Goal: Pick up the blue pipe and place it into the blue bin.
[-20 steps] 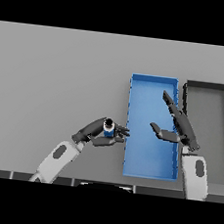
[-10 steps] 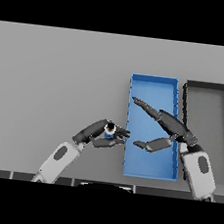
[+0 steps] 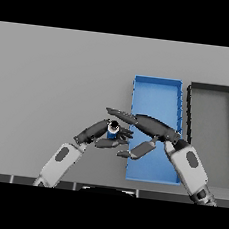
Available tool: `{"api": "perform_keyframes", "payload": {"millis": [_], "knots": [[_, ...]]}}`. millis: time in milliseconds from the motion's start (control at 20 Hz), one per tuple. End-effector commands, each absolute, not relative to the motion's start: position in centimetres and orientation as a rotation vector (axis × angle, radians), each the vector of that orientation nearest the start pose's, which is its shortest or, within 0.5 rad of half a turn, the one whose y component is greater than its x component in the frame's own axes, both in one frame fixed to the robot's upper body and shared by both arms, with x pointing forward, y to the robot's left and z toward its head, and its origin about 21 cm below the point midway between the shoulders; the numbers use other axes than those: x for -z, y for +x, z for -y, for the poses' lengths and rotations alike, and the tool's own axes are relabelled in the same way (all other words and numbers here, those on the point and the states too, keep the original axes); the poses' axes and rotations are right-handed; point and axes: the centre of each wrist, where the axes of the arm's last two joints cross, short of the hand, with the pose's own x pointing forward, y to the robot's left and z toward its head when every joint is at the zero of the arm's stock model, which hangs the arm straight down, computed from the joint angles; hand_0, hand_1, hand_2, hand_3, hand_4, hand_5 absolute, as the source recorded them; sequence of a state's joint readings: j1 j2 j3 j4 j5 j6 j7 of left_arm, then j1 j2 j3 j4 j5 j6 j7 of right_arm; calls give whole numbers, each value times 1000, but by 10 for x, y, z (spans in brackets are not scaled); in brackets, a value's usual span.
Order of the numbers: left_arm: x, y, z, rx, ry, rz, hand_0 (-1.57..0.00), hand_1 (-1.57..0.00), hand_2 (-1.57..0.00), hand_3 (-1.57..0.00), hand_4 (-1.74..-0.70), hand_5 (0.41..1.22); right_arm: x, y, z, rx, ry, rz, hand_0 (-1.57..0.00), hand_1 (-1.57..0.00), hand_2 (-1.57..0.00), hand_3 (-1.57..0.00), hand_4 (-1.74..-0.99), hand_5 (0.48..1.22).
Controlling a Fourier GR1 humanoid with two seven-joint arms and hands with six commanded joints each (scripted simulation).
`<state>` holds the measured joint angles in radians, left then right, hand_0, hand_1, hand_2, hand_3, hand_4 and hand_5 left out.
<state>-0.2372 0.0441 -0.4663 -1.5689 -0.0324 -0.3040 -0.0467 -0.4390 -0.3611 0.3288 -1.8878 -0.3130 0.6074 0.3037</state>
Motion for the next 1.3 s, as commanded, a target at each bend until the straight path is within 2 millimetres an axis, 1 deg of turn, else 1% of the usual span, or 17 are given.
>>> {"api": "perform_keyframes", "payload": {"millis": [0,50,250,300,350,400,450,500,550,650,700,800,850,900,1050,1150,1250], "knots": [[-47,263,-104,806,-598,1700,-1571,-1571,-1571,-1571,-1475,1221,-175,280,163,-1257,575,1642,1,1,1,1,-1195,513],[-51,264,-105,799,-617,1700,-1571,-1571,-1571,-1571,-1476,1221,-174,283,157,-1267,588,1630,1,1,1,1,-1192,514],[-42,264,-99,821,-649,1676,-1571,-1571,-1571,-1571,-1454,1221,-176,289,132,-1316,639,1596,1,-9,-20,1,-1214,511],[-41,265,-99,818,-648,1685,-1571,-1571,-1571,-1571,-1456,1221,-178,292,127,-1328,643,1588,1,-32,-54,-6,-1215,513],[-42,267,-105,801,-653,1692,-1571,-1571,-1571,-1571,-1460,1221,-178,293,124,-1336,658,1583,-24,-108,-130,-49,-1222,517],[-44,265,-102,801,-634,1678,-1571,-1571,-1571,-1571,-1515,1221,-177,294,120,-1344,667,1573,-166,-241,-249,-143,-1255,519],[-43,264,-104,798,-626,1655,-1571,-1571,-1541,-1304,-1560,1221,-178,297,117,-1353,663,1567,-398,-437,-428,-307,-1303,520],[-43,264,-101,796,-624,1638,-1571,-1571,-1528,-1139,-1596,1221,-177,297,116,-1362,658,1567,-630,-652,-657,-504,-1383,523],[-44,266,-101,801,-612,1637,-1571,-1571,-1537,-1163,-1625,1221,-176,298,111,-1369,659,1572,-818,-836,-840,-662,-1446,527],[-43,264,-100,800,-626,1656,-1571,-1571,-1549,-1228,-1667,1221,-173,296,111,-1355,703,1572,-1089,-1101,-1103,-896,-1537,600],[-42,262,-98,796,-644,1653,-1571,-1571,-1553,-1271,-1682,1221,-170,296,105,-1328,742,1569,-1186,-1195,-1196,-1031,-1513,671],[-44,262,-100,802,-632,1659,-1571,-1571,-1560,-1331,-1703,1221,-167,293,106,-1302,785,1602,-1324,-1330,-1331,-1225,-1481,869],[-44,264,-99,799,-630,1672,-1571,-1571,-1562,-1322,-1711,1221,-167,292,106,-1294,783,1615,-1374,-1378,-1379,-1295,-1475,940],[-44,264,-98,794,-637,1680,-1571,-1571,-1549,-1372,-1717,1221,-167,291,105,-1311,782,1640,-1413,-1417,-1418,-1350,-1474,996],[-46,266,-97,802,-629,1687,-1571,-1571,-1551,-1417,-1729,1221,-167,289,105,-1313,785,1658,-1490,-1492,-1492,-1458,-1485,1106],[-43,265,-99,796,-630,1691,-1571,-1571,-1558,-1437,-1733,1221,-162,286,102,-1258,825,1619,-1519,-1520,-1521,-1499,-1490,1147],[-47,268,-101,800,-612,1684,-1571,-1571,-1563,-1424,-1734,1221,-162,285,105,-1229,834,1613,-1538,-1539,-1539,-1525,-1493,1174]]}}
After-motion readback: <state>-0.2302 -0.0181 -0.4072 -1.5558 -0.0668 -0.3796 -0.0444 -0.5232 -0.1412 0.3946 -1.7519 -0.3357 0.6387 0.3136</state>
